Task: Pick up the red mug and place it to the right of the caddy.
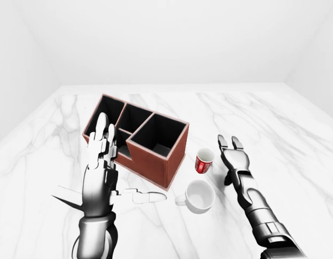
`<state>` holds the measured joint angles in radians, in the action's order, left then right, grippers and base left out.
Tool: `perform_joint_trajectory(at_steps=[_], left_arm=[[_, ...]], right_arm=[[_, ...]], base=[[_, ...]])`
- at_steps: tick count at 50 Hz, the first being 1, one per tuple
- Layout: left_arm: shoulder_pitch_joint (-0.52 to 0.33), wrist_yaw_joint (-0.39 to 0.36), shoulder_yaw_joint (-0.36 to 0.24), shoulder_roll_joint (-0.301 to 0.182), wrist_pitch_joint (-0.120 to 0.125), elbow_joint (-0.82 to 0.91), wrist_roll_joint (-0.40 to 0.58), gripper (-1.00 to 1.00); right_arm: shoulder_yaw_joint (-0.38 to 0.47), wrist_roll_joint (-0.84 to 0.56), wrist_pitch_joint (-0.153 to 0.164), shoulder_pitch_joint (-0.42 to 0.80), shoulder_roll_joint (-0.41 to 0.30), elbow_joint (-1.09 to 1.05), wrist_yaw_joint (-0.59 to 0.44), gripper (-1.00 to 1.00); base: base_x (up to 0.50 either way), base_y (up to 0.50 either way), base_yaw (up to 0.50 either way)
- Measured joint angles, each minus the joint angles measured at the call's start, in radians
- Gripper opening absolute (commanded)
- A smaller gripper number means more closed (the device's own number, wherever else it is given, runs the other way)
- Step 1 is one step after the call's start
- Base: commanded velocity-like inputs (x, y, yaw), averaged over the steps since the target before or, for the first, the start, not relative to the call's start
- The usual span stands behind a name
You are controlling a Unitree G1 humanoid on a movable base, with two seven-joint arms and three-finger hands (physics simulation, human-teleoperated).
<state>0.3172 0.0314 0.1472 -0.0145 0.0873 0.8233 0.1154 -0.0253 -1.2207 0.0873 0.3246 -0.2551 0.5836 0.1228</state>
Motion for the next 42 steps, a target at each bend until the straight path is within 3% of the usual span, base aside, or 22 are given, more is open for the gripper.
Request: perform_joint_trajectory(at_steps=[11, 21, 28, 33, 38, 42], left_arm=[[0.003, -0.001, 0.000, 0.000, 0.000, 0.005, 0.000, 1.00], [0.007, 0.002, 0.005, -0.001, 0.000, 0.007, 0.003, 1.00], [0.011, 0.004, 0.009, -0.003, 0.000, 0.010, 0.005, 1.00], [0.017, 0.006, 0.012, -0.004, 0.000, 0.017, 0.005, 1.00], [0.024, 0.008, 0.018, -0.006, 0.000, 0.026, 0.007, 1.00], [0.030, 0.011, 0.025, -0.008, 0.000, 0.031, 0.010, 1.00]], right_arm=[[0.112, 0.049, 0.000, -0.070, -0.053, -0.332, -0.224, 1.00], [0.308, 0.187, 0.000, -0.127, -0.136, -0.736, -0.529, 1.00], [0.466, 0.329, 0.000, -0.196, -0.156, -1.046, -0.715, 1.00], [0.589, 0.461, 0.000, -0.283, -0.110, -1.264, -0.800, 1.00], [0.724, 0.634, 0.000, -0.391, -0.011, -1.459, -0.821, 1.00], [0.842, 0.824, -0.046, -0.499, 0.116, -1.579, -0.821, 1.00]], base=[[0.00, 0.00, 0.00], [0.00, 0.00, 0.00], [0.00, 0.00, 0.00], [0.00, 0.00, 0.00], [0.00, 0.00, 0.00], [0.00, 0.00, 0.00]])
